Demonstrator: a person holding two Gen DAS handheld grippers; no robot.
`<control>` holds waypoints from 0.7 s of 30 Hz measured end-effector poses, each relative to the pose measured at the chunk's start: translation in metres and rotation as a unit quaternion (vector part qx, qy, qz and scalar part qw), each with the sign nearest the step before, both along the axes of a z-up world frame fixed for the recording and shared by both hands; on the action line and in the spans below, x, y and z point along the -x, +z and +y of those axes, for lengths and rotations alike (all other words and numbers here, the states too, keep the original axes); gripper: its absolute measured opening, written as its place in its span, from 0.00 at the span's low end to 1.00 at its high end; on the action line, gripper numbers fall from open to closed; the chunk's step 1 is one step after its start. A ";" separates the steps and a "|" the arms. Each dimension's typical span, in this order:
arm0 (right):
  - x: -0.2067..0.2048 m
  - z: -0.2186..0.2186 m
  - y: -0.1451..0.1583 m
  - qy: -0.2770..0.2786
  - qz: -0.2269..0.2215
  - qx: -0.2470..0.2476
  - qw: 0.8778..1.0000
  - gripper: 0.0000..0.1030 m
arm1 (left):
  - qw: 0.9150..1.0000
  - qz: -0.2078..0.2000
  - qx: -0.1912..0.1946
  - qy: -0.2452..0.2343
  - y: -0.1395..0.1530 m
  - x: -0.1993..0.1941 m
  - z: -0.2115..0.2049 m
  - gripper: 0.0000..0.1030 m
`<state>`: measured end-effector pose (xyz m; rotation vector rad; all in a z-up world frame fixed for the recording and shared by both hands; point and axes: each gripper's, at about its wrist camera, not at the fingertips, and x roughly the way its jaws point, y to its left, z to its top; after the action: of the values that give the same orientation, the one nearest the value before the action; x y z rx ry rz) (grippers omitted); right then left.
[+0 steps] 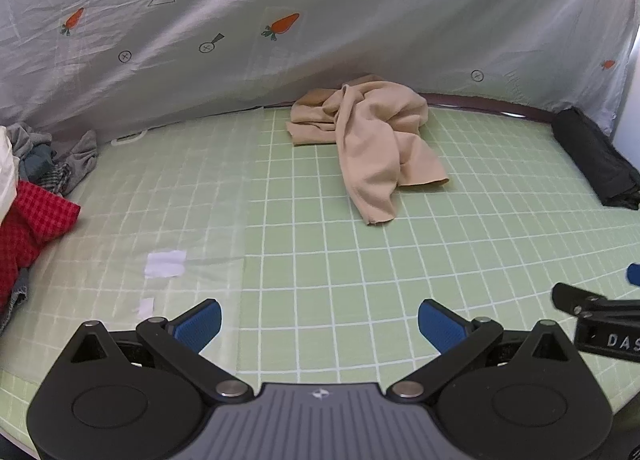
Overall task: Fold clothes
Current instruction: 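Reach both tools to the crumpled beige sweater and close both on it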
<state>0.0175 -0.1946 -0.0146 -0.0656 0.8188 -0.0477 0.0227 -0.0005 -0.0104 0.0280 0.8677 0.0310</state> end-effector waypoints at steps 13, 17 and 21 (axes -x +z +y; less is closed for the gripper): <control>-0.083 -0.045 -0.007 -0.001 -0.002 0.034 0.999 1.00 | 0.999 0.015 -0.008 0.045 -0.014 -0.077 -0.011 1.00; -0.129 -0.059 -0.017 0.000 0.003 0.038 0.999 1.00 | 0.998 0.024 -0.009 0.064 -0.021 -0.114 -0.005 1.00; -0.186 -0.071 -0.029 -0.002 0.010 0.021 1.000 1.00 | 0.996 0.041 -0.004 0.079 -0.030 -0.155 0.009 1.00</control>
<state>0.2036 -0.2660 -0.0436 -0.1047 0.8384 -0.0686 0.1778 0.0083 -0.0407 -0.0316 0.9512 0.1833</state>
